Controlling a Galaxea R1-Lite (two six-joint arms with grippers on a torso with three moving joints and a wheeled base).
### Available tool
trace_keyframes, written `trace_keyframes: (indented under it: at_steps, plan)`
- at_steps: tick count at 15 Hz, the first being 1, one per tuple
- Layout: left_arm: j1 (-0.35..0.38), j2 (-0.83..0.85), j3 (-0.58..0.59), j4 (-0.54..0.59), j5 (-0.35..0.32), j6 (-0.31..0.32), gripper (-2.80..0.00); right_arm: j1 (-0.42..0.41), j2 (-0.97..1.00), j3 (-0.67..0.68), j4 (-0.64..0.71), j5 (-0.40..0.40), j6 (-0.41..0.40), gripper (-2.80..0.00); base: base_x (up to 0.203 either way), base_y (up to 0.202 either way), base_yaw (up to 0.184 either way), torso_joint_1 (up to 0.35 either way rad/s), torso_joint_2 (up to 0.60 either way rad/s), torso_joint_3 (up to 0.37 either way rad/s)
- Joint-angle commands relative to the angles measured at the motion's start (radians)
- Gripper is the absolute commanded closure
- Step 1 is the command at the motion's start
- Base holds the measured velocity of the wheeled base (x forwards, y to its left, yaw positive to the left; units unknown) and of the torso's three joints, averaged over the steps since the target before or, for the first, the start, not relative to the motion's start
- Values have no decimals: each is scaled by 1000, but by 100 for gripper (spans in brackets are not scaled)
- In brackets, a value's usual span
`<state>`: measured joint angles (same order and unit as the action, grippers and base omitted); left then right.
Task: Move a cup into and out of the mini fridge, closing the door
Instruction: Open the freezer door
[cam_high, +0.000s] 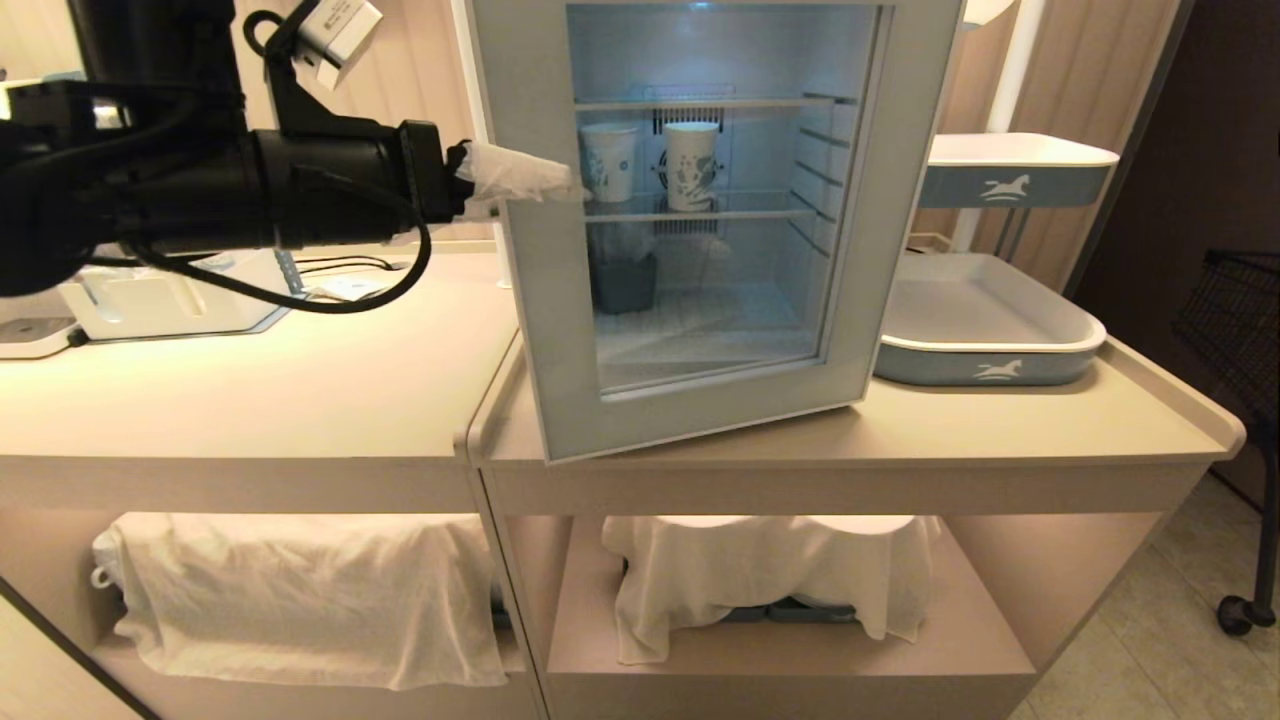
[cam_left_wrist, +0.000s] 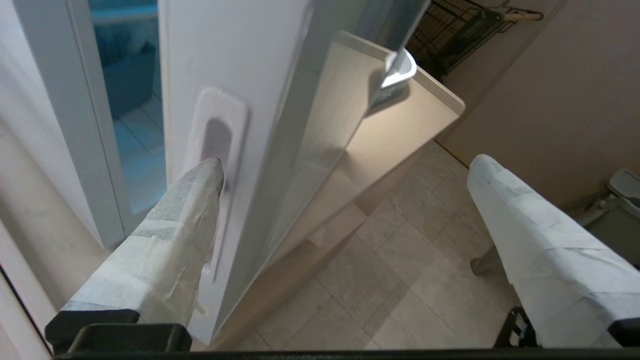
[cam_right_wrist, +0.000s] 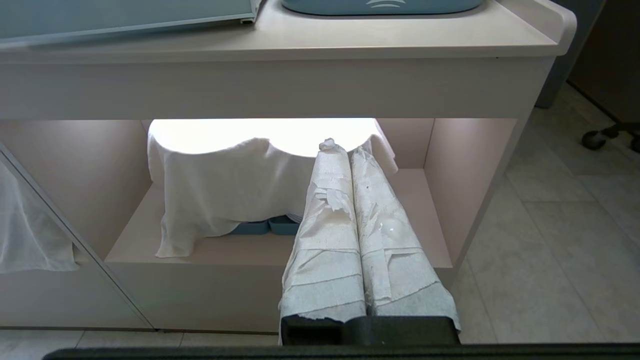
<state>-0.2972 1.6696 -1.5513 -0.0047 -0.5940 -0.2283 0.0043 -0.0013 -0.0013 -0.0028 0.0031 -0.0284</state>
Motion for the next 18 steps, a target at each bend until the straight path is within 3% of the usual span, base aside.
trace_keyframes:
  at_steps: [1,9,14,18]
  plan:
    - [1,-102,90,6,-6,-1,-280,0,1,0,0,0,-1,0,0,0,0,0,0,0]
    - [11,-336,364,7,-25,3,-280,0,1,1,0,0,-1,0,0,0,0,0,0,0]
    - [107,-312,344,-5,-17,9,-280,0,1,0,0,0,-1,0,0,0,0,0,0,0]
    - [196,-201,296,-23,-17,82,-280,0,1,0,0,0,-1,0,0,0,0,0,0,0]
